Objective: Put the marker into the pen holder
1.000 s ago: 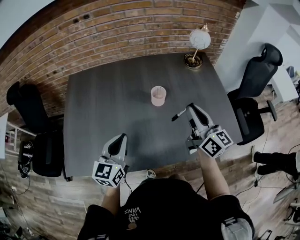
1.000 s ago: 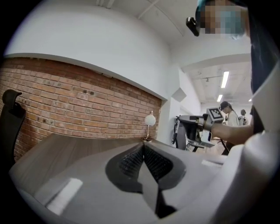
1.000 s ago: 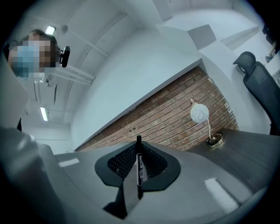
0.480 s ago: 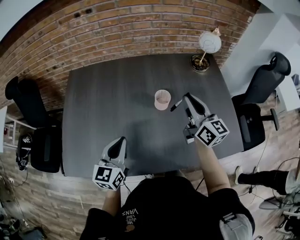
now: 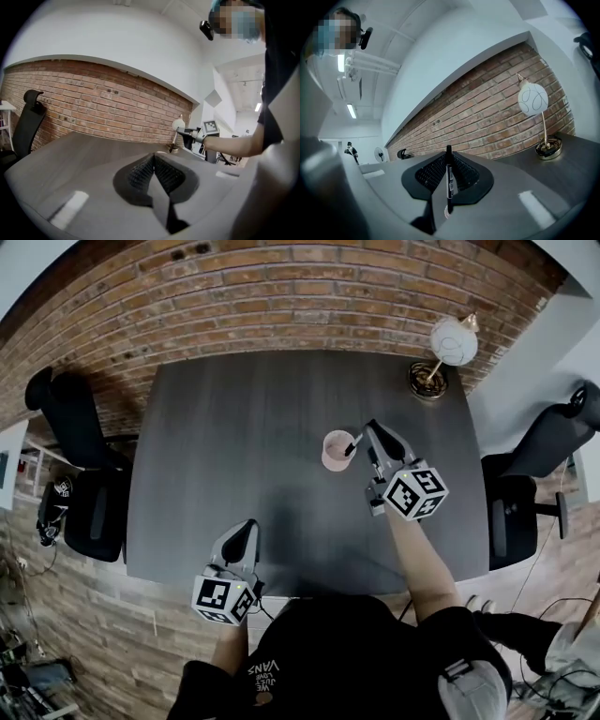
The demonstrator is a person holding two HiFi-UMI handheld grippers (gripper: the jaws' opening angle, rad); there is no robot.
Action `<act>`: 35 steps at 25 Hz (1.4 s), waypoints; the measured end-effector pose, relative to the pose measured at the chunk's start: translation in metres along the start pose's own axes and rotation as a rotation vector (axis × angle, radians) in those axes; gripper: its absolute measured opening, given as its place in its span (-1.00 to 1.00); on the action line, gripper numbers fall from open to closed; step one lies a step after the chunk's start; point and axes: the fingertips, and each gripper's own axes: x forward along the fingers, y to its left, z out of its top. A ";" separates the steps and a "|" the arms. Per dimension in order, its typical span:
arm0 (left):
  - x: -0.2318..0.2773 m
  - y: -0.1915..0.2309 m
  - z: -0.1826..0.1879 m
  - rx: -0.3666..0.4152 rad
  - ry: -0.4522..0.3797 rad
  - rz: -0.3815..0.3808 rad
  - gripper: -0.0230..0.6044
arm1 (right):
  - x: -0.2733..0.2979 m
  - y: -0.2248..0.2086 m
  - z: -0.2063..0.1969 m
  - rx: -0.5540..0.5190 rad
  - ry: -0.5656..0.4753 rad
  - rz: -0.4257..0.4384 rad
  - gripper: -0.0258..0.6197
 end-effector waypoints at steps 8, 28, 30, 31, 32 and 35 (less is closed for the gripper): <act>-0.002 0.005 -0.010 -0.023 0.017 0.061 -0.76 | 0.017 -0.026 -0.049 0.005 0.079 -0.026 -0.80; -0.001 0.013 -0.019 -0.046 0.034 0.081 -0.76 | 0.021 -0.034 -0.108 -0.002 0.232 -0.058 -0.80; -0.002 0.013 -0.019 -0.046 0.034 0.079 -0.76 | 0.020 -0.033 -0.108 0.002 0.232 -0.063 -0.80; -0.002 0.013 -0.019 -0.045 0.033 0.077 -0.76 | 0.019 -0.033 -0.108 0.005 0.231 -0.065 -0.78; -0.002 0.013 -0.019 -0.044 0.033 0.075 -0.76 | 0.019 -0.032 -0.108 0.008 0.229 -0.067 -0.74; -0.003 0.013 -0.018 -0.042 0.030 0.068 -0.76 | 0.016 -0.030 -0.104 0.013 0.217 -0.068 -0.74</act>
